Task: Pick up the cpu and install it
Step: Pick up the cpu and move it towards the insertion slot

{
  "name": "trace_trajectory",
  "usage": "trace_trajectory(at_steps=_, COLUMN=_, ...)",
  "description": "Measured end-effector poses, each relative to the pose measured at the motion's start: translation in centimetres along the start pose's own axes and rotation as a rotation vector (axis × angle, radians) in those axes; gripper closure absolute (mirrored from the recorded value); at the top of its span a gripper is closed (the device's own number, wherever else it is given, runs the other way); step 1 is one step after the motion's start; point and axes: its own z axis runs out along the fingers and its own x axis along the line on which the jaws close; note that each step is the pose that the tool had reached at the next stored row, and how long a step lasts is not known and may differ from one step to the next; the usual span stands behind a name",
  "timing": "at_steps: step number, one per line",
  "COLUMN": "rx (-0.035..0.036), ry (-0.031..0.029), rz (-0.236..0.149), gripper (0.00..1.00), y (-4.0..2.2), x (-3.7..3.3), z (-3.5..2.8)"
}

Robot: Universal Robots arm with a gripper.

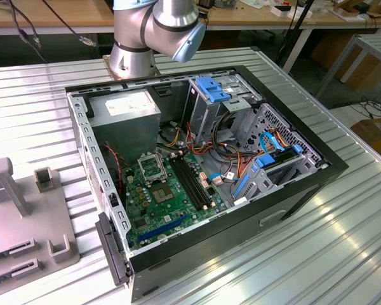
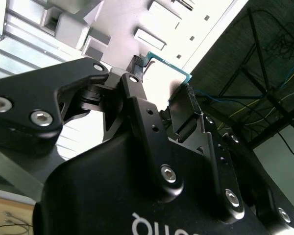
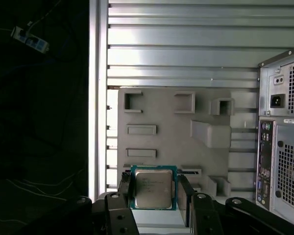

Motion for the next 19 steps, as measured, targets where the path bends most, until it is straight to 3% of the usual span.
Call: trace_trajectory(at_steps=19, rx=0.0000, ry=0.0000, rz=0.000, gripper=0.53, y=-0.04, x=-2.30, z=-0.11)
